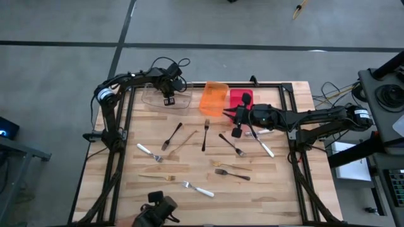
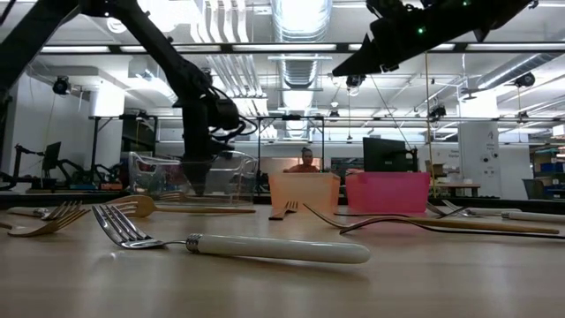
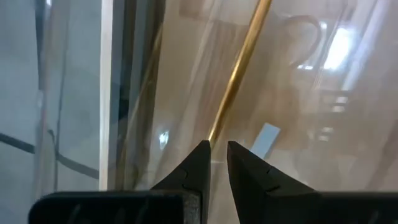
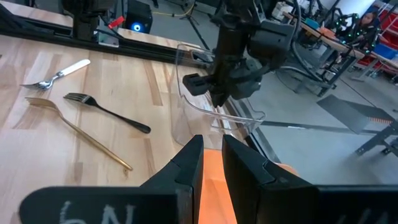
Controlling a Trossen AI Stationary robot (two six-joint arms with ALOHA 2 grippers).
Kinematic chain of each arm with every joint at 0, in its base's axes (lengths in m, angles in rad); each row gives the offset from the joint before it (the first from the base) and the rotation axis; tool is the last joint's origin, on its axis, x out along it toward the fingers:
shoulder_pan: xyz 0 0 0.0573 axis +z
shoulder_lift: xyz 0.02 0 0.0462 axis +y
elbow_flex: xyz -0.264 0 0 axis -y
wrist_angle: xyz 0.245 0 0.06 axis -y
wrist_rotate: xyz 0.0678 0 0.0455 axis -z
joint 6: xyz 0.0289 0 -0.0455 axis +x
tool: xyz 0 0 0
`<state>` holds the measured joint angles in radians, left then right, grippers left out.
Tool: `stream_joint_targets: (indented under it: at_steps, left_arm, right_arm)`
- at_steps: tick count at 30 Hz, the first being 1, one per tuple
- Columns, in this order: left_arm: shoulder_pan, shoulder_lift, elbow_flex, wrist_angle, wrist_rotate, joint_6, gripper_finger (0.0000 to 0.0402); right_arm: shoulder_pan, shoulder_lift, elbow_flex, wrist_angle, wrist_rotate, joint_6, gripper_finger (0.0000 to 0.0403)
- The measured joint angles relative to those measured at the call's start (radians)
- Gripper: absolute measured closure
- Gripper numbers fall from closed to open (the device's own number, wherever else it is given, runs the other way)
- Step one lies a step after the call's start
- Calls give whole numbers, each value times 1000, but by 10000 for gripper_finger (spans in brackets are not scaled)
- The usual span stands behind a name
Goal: Sort silverware by color (type)
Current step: Put the gold fork into the transparent bin
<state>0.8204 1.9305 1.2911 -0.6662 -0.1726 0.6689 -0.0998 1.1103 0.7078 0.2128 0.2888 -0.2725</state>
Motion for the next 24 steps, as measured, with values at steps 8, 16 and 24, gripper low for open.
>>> stream_joint_targets:
  at_steps: [8,16,24]
  left_arm:
    - [0,8,0,21,-1,-5,364]
    - [1,14,0,64,-2,-32,364]
    - [1,35,4,78,-6,-50,364]
  right_arm:
    - [-6,0,0,-9,0,2,351]
    - [-6,0,0,-11,0,3,351]
    - [-6,0,0,-18,0,3,351]
